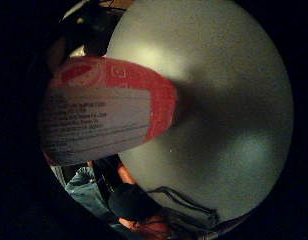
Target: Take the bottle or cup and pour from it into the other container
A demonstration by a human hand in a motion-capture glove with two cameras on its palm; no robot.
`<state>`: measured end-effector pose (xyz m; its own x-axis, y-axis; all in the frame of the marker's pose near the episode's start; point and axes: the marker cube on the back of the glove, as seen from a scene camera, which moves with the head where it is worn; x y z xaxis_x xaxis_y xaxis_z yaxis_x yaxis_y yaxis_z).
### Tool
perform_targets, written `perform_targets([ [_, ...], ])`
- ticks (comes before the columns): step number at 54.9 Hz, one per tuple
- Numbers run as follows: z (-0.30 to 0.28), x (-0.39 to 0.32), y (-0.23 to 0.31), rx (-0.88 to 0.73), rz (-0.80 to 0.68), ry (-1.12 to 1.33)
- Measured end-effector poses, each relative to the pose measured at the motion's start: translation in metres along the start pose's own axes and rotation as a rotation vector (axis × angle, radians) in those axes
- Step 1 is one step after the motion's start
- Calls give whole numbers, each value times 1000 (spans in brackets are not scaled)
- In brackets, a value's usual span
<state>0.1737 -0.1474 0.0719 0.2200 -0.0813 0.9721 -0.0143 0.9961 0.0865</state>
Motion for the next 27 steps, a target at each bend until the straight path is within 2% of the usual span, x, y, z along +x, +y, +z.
perform_targets([
  [12, 37, -39, -32, 53, -15, 1],
  [18, 51, -24, -10, 7, -3, 72],
  [27, 70, -46, 7, -35, 11, 208],
])
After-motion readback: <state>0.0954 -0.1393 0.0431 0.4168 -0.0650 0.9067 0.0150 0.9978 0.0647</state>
